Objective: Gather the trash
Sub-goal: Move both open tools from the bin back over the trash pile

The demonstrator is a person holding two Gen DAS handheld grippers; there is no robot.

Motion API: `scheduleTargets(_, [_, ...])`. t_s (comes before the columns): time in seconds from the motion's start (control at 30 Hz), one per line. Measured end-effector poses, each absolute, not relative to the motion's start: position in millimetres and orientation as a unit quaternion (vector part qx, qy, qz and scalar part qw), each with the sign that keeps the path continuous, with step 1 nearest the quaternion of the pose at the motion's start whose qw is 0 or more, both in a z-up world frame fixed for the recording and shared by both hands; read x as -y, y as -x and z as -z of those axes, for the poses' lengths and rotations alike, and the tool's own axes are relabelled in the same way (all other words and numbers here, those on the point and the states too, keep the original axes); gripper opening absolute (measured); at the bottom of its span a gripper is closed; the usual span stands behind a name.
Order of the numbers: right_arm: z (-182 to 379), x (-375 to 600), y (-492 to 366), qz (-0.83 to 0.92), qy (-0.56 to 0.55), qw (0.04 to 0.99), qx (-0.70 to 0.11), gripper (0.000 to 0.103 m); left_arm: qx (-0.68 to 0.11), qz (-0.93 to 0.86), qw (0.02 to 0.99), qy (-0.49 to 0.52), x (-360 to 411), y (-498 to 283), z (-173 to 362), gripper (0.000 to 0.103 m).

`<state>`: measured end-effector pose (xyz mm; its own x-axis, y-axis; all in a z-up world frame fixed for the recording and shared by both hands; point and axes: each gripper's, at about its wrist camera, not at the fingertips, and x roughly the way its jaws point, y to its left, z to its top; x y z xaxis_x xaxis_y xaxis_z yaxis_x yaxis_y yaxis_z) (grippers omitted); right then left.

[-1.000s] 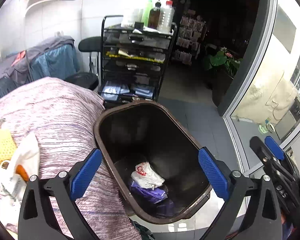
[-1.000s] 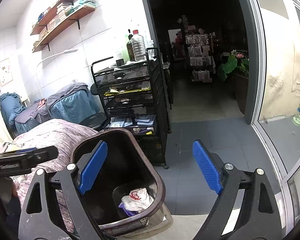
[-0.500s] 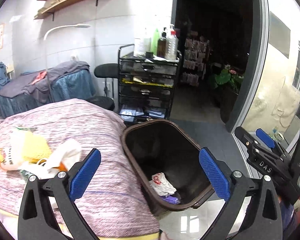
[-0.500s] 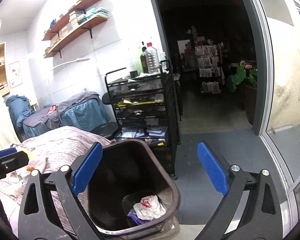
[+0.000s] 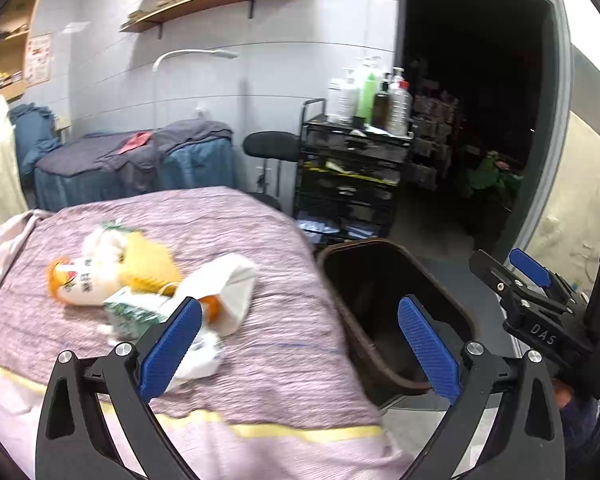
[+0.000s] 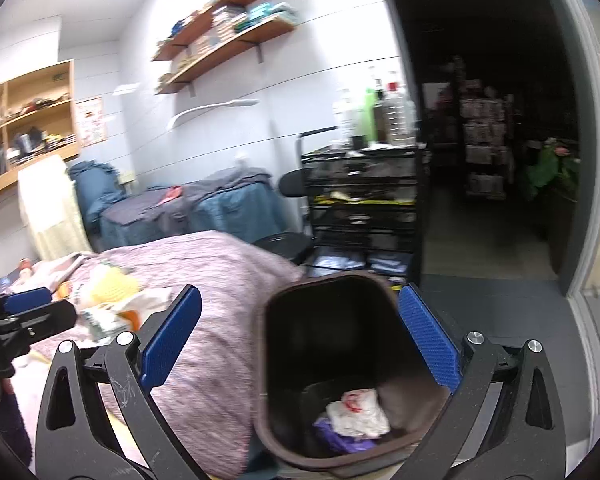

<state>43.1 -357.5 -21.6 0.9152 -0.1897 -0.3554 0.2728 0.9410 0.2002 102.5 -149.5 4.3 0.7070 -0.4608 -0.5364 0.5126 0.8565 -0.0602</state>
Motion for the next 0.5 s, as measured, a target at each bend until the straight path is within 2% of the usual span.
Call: scheduleTargets(0.5, [29.7, 262.5, -115.6, -0.039, -0.079, 0.965, -0.247, 0.097, -0.330, 0.151, 0.932, -0.004, 23.8, -128.8, 29.8, 0.097])
